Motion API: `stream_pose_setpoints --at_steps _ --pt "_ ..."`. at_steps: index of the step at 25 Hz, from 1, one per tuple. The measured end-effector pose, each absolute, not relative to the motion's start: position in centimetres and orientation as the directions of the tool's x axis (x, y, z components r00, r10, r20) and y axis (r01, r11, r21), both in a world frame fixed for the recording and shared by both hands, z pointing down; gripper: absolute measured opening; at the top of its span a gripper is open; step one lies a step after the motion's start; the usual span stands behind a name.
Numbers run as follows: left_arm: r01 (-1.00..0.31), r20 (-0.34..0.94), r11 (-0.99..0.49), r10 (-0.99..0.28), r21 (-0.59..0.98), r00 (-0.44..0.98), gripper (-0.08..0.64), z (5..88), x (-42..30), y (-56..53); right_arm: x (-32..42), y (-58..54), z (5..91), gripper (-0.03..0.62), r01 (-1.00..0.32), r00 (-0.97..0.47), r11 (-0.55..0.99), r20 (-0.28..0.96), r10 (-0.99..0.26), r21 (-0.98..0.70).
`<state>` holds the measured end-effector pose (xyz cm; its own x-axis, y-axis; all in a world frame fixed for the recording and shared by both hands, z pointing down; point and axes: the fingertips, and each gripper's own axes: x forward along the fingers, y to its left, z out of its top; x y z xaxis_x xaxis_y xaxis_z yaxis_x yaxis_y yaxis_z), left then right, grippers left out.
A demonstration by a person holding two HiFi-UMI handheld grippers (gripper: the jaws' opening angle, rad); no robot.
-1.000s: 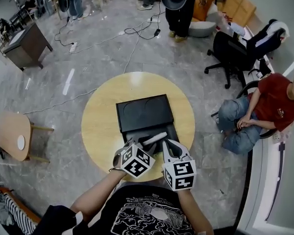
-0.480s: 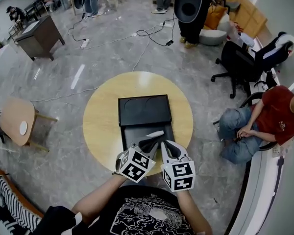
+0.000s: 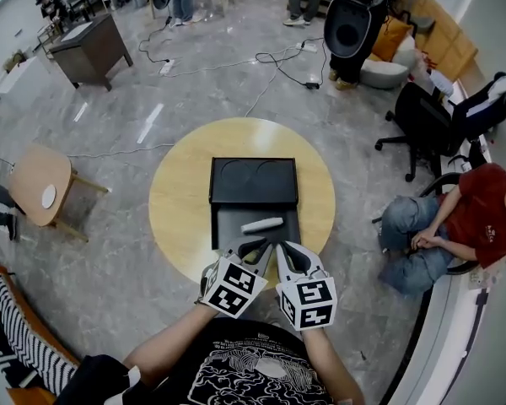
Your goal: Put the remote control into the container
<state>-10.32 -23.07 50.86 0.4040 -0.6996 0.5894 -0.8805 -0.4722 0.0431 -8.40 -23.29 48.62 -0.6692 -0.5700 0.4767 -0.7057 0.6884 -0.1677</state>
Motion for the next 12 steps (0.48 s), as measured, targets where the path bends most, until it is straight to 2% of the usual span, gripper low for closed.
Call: stream_pose_setpoints --at_steps 12 --pt "-0.936 0.509 -0.347 -0.796 0.06 0.328 0.015 47.2 -10.9 -20.1 -8.7 -20.0 46.5 0.025 -0.642 -0.738 0.738 0.425 -0.524 -0.205"
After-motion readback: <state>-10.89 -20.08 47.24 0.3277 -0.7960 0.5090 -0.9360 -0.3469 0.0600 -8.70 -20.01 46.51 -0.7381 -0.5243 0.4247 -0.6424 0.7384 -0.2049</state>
